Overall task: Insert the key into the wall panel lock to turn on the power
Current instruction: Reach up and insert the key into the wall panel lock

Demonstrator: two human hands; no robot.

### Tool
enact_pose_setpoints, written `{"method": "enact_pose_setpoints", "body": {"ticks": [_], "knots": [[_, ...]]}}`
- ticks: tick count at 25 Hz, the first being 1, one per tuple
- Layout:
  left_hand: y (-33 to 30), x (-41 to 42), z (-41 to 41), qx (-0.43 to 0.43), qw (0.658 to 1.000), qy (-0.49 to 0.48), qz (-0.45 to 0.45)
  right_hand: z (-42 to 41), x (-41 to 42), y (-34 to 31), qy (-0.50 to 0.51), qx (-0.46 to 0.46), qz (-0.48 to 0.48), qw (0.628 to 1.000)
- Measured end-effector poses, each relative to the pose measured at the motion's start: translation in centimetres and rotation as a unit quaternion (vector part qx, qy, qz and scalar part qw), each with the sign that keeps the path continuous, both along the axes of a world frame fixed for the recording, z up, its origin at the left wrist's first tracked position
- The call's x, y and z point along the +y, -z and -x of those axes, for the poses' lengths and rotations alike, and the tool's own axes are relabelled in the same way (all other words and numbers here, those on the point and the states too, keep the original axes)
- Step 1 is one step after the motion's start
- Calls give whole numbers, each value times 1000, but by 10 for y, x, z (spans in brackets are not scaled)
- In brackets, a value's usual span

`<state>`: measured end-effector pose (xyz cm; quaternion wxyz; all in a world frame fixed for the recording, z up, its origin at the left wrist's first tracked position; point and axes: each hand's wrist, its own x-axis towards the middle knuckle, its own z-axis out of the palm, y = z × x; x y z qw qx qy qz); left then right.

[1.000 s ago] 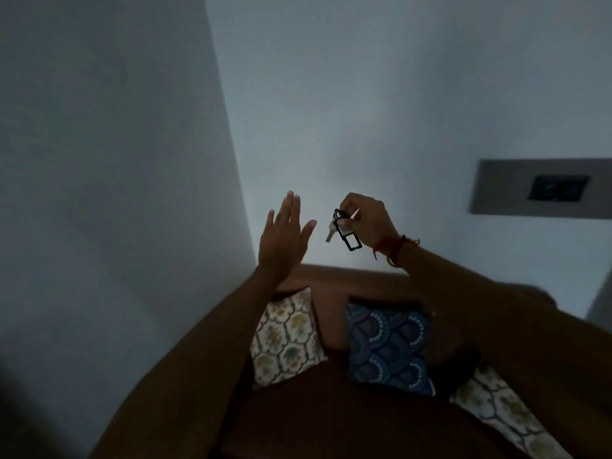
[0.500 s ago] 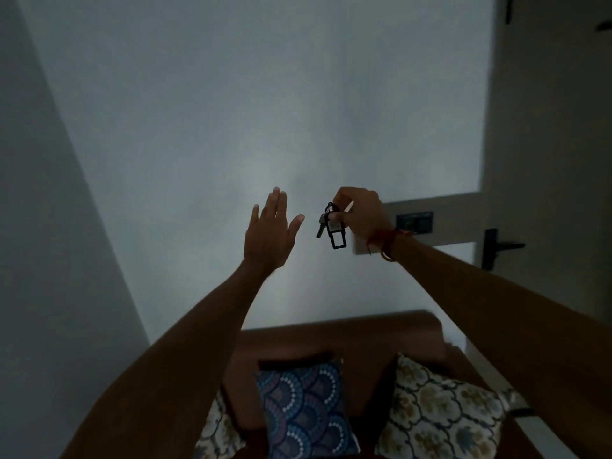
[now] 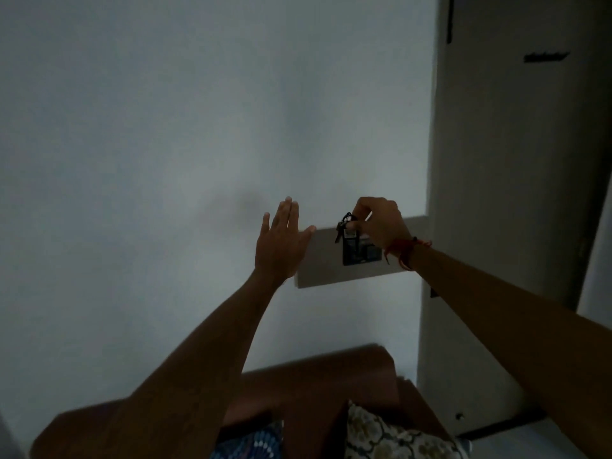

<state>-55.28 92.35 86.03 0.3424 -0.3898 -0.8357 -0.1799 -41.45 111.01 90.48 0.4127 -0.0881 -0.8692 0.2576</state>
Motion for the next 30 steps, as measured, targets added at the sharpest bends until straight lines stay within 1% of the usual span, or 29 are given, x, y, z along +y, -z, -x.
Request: {"method": "enact_pose_setpoints", "body": {"ticks": [5,9,13,18,23,26,28,30], "knots": [[19,77,43,1,999,-2,44,37,76,18,14,2,10,1000],[27,133,67,2,999,-15,51,61,141,27,20,15,46,999],[48,183,85,-15,997,-50,54,98,207,40,-18,7,71,997],[77,239,109,-76,989,-110,60,154,278,75,-80,-15,86,993],[89,274,122,-108,982,-143,58,200,313,95,-126,-46,96,986],[98,277,131,-97,981,-151,75,215,321,106,-143,-59,97,983],[104,279,138,-96,981,-150,83,223,323,114,-133,-60,62,987],[111,277,144,-89,982,-150,77,229,320,122,-133,-80,36,987]]}}
